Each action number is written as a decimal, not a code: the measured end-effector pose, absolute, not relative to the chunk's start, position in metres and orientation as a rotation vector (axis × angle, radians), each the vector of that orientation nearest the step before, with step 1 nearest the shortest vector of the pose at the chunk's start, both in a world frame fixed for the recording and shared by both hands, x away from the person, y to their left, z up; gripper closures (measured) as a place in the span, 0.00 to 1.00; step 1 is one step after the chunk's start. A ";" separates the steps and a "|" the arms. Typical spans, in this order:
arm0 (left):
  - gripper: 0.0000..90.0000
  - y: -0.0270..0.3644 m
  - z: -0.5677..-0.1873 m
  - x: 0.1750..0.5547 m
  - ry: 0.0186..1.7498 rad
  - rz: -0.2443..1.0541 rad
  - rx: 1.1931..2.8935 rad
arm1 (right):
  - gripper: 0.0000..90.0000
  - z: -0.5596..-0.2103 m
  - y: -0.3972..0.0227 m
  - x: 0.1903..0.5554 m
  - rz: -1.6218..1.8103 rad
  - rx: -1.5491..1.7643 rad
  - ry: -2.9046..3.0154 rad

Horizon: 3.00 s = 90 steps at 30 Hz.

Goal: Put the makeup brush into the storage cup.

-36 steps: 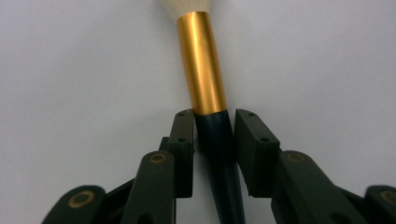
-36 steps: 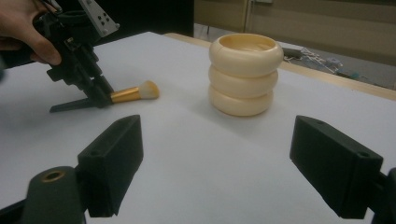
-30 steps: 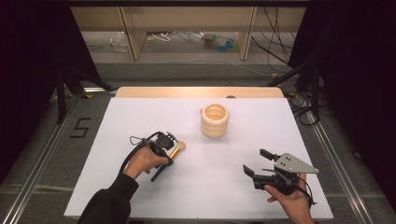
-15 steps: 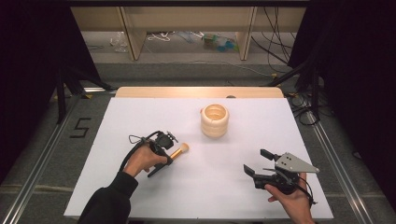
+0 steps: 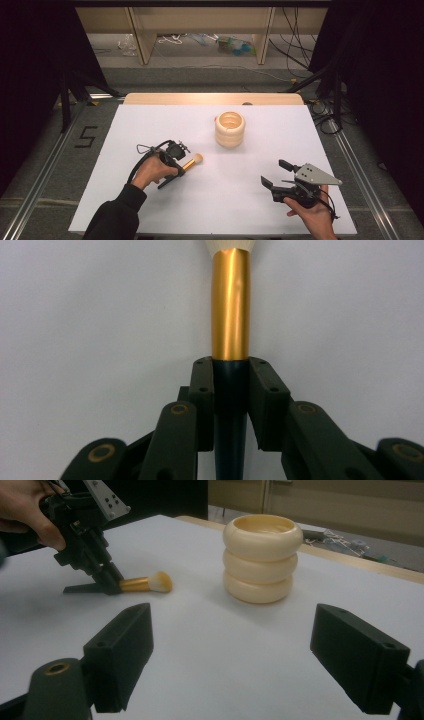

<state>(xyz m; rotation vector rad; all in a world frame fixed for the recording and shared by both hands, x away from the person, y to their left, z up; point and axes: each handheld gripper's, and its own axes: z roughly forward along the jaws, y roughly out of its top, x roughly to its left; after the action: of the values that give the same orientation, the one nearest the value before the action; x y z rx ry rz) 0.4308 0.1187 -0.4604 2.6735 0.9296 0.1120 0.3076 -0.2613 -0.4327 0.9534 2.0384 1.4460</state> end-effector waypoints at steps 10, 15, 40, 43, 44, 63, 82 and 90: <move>0.83 0.133 -0.443 0.432 0.981 0.132 2.457 | 0.20 -0.433 -0.261 0.308 1.452 0.955 2.033; 0.83 0.141 -0.428 0.435 0.985 0.226 2.319 | 0.20 -0.434 -0.261 0.308 1.478 0.957 2.025; 0.83 0.139 -0.391 0.436 0.990 0.466 1.751 | 0.20 -0.434 -0.263 0.309 1.454 0.968 2.022; 0.83 0.133 -0.389 0.442 0.964 0.473 1.744 | 0.20 -0.433 -0.263 0.308 1.451 0.970 2.034; 0.83 0.129 -0.388 0.444 0.960 0.473 1.740 | 0.20 -0.433 -0.263 0.308 1.450 0.968 2.035; 0.83 0.083 -0.366 0.478 0.892 0.517 1.626 | 0.20 -0.433 -0.264 0.308 1.461 0.972 2.037; 0.83 0.044 -0.358 0.499 0.843 0.530 1.583 | 0.20 -0.433 -0.263 0.308 1.468 0.966 2.044; 0.83 0.032 -0.361 0.503 0.838 0.513 1.564 | 0.20 -0.433 -0.263 0.308 1.469 0.965 2.046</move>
<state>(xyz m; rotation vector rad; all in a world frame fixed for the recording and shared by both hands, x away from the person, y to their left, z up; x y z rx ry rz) 0.5028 0.0321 -0.3611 1.5639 0.8382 0.5126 0.3078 -0.2633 -0.4331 0.9646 2.0458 1.4689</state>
